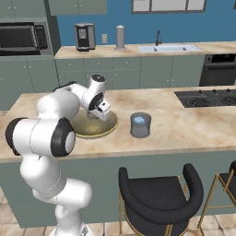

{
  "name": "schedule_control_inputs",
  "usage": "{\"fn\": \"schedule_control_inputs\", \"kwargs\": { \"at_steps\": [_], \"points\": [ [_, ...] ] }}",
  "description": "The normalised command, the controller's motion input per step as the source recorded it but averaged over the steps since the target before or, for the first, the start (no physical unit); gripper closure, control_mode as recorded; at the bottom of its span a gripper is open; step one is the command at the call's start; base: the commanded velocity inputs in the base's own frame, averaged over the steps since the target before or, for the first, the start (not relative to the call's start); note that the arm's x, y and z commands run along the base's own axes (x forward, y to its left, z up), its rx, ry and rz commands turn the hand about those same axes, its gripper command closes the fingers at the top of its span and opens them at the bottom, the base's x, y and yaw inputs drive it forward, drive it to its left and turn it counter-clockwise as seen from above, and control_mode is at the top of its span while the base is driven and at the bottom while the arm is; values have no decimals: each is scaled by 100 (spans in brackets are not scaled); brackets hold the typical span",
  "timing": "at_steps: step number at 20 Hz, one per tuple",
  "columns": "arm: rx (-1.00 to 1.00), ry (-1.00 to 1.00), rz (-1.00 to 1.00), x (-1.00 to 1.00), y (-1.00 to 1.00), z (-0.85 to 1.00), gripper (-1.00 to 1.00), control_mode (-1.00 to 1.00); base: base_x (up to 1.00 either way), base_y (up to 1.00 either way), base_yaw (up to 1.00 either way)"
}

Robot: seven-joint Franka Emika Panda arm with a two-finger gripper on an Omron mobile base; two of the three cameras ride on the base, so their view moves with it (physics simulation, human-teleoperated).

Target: There are four ice cubes in the ice bowl. Place two ice cubes in each glass of water.

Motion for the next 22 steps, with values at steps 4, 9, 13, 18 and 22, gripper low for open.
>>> {"fn": "schedule_control_inputs", "kwargs": {
  "at_steps": [4,9,13,18,22],
  "points": [
    [-1,-2,0,-52,0,64,100,-100,0,0,0],
    [-9,-7,0,-57,0,55,100,-100,0,0,0],
    [-12,-11,0,-42,-1,23,100,-100,0,0,0],
    [-6,-10,0,-27,0,8,100,-100,0,0,0],
    [-4,-2,0,-7,0,21,100,-100,0,0,0]
  ]
}}
